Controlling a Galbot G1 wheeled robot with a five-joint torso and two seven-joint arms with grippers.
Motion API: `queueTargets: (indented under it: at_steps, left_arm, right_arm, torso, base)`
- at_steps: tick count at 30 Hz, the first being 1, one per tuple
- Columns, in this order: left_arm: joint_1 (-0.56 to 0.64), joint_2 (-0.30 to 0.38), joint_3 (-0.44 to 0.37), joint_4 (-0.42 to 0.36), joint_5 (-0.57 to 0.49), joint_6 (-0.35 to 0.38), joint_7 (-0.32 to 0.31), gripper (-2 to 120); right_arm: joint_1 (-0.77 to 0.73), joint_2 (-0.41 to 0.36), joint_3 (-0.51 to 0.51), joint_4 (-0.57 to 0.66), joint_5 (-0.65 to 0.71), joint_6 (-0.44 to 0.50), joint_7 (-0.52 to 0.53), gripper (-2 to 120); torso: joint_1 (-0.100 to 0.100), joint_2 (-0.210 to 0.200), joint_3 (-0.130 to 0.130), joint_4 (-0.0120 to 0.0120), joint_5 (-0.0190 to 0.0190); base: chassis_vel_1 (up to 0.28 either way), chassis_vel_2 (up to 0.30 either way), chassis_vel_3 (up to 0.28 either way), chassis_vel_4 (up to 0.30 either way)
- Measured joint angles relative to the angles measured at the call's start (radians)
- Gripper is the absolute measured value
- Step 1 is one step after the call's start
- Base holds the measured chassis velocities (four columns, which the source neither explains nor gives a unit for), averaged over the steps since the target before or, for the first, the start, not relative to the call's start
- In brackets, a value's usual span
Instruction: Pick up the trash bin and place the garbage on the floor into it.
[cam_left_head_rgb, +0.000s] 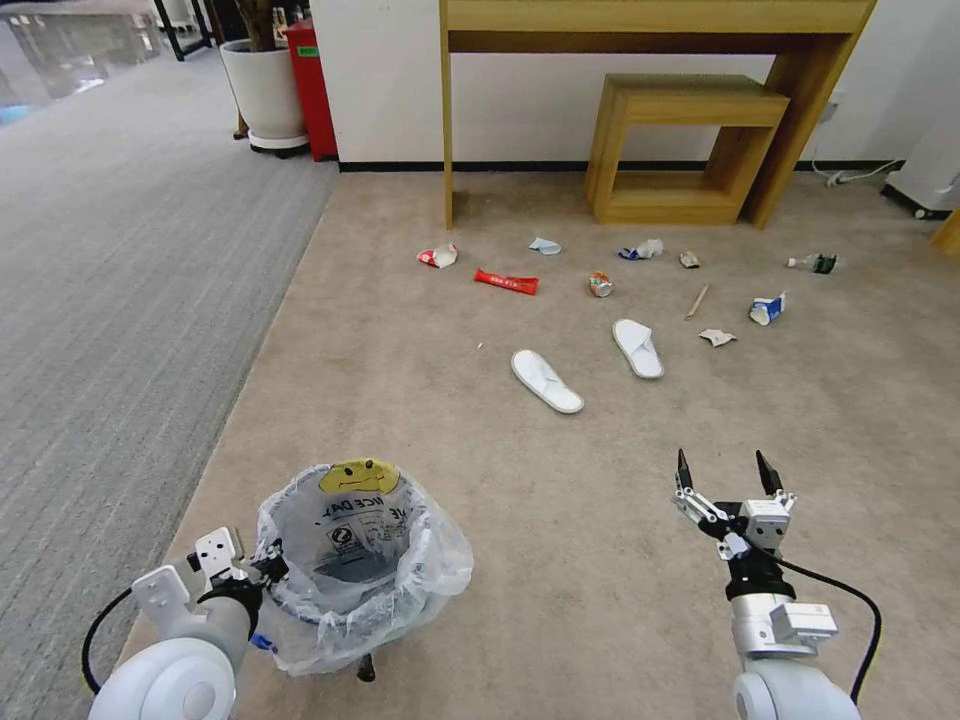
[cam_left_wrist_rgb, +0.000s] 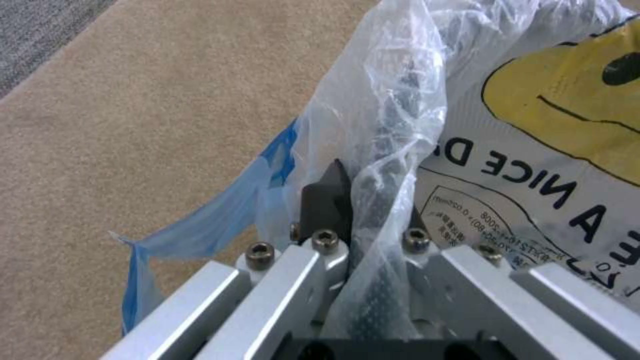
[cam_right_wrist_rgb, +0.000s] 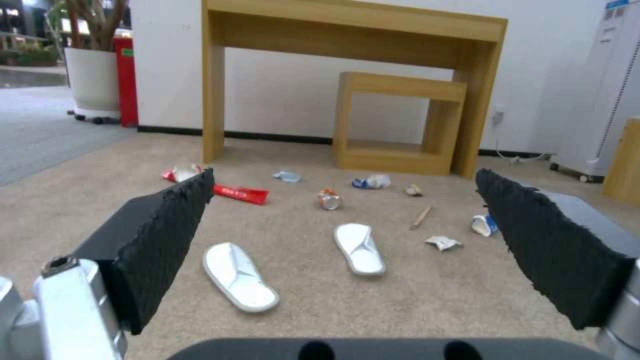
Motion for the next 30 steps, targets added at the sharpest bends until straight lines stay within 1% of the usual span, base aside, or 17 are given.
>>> queueTargets:
  at_steps: [19, 25, 28, 30]
  left_arm:
    - [-0.008, 0.003, -0.005, 0.004, -0.005, 0.001, 0.0, 1]
    - [-0.011, 0.009, -0.012, -0.007, -0.02, 0.004, -0.006, 1]
    - [-0.012, 0.012, -0.016, -0.013, -0.025, 0.004, -0.007, 1]
    - [-0.011, 0.013, -0.017, -0.017, -0.028, 0.005, -0.007, 1]
  right_arm:
    - [0.007, -0.002, 0.003, -0.008, 0.005, -0.013, -0.031, 100]
    - [0.009, -0.002, 0.003, -0.007, 0.005, -0.016, -0.034, 100]
    - [0.011, -0.002, 0.003, -0.007, 0.005, -0.017, -0.036, 100]
    - [0.011, -0.001, 0.003, -0.006, 0.005, -0.017, -0.037, 100]
  torso:
    - [0.0, 0.0, 0.0, 0.0, 0.0001]
    - [0.0, 0.0, 0.0, 0.0, -0.0001]
    - [0.0, 0.0, 0.0, 0.0, 0.0005]
    - [0.0, 0.0, 0.0, 0.0001, -0.0001]
  base:
    - [-0.005, 0.008, 0.009, -0.007]
    - [-0.128, 0.117, 0.12, -0.129]
    - [-0.199, 0.201, 0.199, -0.162]
    - [-0.183, 0.192, 0.2, -0.173]
